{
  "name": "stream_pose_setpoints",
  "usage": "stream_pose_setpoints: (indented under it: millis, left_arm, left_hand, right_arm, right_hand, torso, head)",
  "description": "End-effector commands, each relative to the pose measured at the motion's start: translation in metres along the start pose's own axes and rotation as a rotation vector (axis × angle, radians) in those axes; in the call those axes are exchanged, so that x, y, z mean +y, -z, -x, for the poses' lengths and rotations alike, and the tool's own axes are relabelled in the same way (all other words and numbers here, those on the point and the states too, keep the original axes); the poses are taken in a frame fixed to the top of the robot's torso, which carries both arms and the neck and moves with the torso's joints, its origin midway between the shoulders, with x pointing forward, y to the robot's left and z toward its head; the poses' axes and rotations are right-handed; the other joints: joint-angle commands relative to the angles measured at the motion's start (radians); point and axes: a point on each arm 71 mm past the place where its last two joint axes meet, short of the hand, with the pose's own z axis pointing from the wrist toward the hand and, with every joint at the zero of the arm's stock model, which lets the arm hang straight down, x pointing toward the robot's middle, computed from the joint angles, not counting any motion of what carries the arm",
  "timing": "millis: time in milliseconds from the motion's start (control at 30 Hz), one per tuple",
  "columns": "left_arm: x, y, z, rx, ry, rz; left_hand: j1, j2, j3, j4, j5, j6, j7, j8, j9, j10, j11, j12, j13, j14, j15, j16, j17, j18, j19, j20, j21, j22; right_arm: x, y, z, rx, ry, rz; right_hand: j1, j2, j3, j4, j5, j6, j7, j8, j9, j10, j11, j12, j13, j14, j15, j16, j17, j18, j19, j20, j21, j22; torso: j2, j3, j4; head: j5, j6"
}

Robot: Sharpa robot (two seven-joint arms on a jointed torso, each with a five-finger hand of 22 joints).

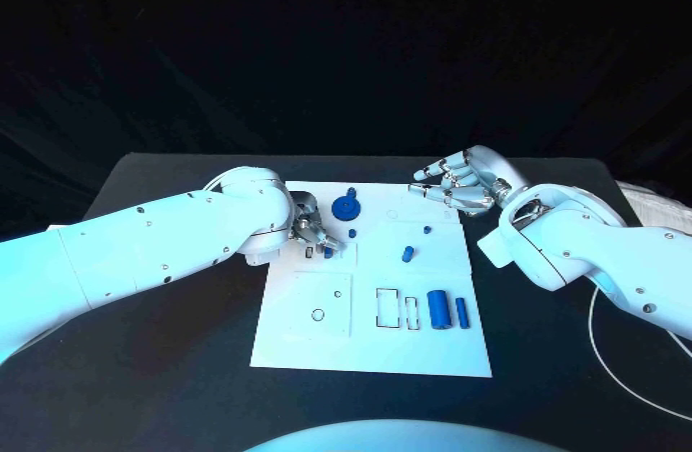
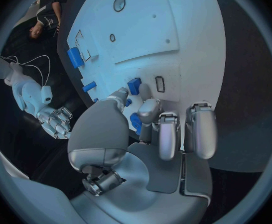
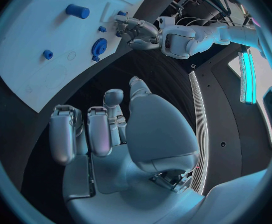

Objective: Assemble the parts on the task board

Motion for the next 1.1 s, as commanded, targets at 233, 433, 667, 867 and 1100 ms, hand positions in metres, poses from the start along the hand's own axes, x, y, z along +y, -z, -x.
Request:
stream_pose_setpoints:
  millis: [233, 433, 667, 867, 1100]
  left_arm:
    - [-0.002, 0.018, 0.015, -0.015, 0.128, -0.050]
    - [0.005, 0.030, 0.050, 0.003, 0.084, -0.031]
    - [0.020, 0.020, 0.086, -0.015, 0.032, 0.059]
    - [0.028, 0.006, 0.093, -0.047, 0.042, 0.106]
    - [0.028, -0.007, 0.088, -0.038, 0.017, 0.136]
  left_hand:
    - [0.022, 0.019, -0.067, 0.010, -0.011, -0.028, 0.010, -0.015, -0.001, -0.044, 0.010, -0.067, -0.076, 0.105, 0.000, 0.003, 0.263, -0.001, -0.009, -0.002, -0.030, 0.053]
    - [0.090, 0.044, -0.110, 0.003, -0.007, -0.130, 0.059, -0.110, -0.057, -0.136, 0.050, -0.178, -0.198, 0.105, 0.031, 0.003, 0.263, 0.013, -0.049, 0.023, -0.085, -0.012]
    - [0.142, 0.077, -0.130, 0.003, -0.006, -0.143, 0.083, -0.161, -0.115, -0.162, 0.073, -0.192, -0.224, 0.105, 0.054, 0.003, 0.263, 0.021, -0.065, 0.048, -0.111, -0.037]
    - [0.140, 0.081, -0.160, 0.011, -0.008, -0.117, 0.078, -0.160, -0.134, -0.147, 0.069, -0.171, -0.213, 0.105, 0.051, 0.003, 0.263, 0.018, -0.053, 0.049, -0.101, -0.022]
    - [0.124, 0.091, -0.211, 0.013, -0.058, -0.088, 0.068, -0.151, -0.151, -0.128, 0.060, -0.146, -0.197, 0.105, 0.044, 0.003, 0.263, 0.013, -0.038, 0.043, -0.086, 0.000]
  right_arm:
    - [-0.002, -0.001, 0.001, -0.010, 0.001, -0.006]
    - [-0.003, -0.002, 0.000, -0.009, 0.001, -0.011]
    - [-0.003, -0.004, -0.002, -0.005, 0.000, -0.010]
    - [-0.003, -0.004, -0.002, -0.004, 0.000, -0.011]
    - [-0.002, -0.005, -0.003, 0.000, -0.001, -0.009]
  right_hand:
    - [-0.017, 0.000, -0.009, 0.001, 0.005, 0.001, 0.002, 0.002, 0.001, -0.008, -0.001, -0.009, -0.005, 0.046, -0.002, -0.006, -0.004, 0.016, -0.008, 0.000, -0.005, -0.003]
    - [-0.018, 0.000, -0.010, 0.001, 0.005, 0.001, 0.002, 0.002, 0.001, -0.009, -0.001, -0.009, -0.005, 0.046, -0.002, -0.006, -0.004, 0.016, -0.008, 0.000, -0.005, -0.003]
    - [-0.019, 0.001, -0.011, 0.002, 0.006, 0.001, 0.002, 0.002, 0.001, -0.009, -0.001, -0.010, -0.006, 0.046, -0.002, -0.007, -0.005, 0.016, -0.008, 0.000, -0.005, -0.003]
    - [-0.020, 0.002, -0.012, 0.001, 0.007, 0.001, 0.002, 0.002, 0.001, -0.010, -0.001, -0.011, -0.007, 0.046, -0.002, -0.007, -0.005, 0.016, -0.008, 0.001, -0.006, -0.004]
    - [-0.020, 0.003, -0.012, 0.001, 0.008, 0.001, 0.002, 0.002, 0.001, -0.010, -0.001, -0.012, -0.007, 0.046, -0.002, -0.007, -0.005, 0.016, -0.008, 0.001, -0.006, -0.004]
  torso:
    - [0.001, 0.0002, 0.0000]
    - [0.000, 0.0013, 0.0020]
    - [0.000, -0.0007, 0.0047]
    - [0.002, -0.0032, 0.0045]
    - [0.005, -0.0060, 0.0035]
  head:
    - [0.003, 0.013]
    - [0.008, 0.017]
    - [0.006, 0.021]
    - [0.008, 0.021]
    - [0.009, 0.022]
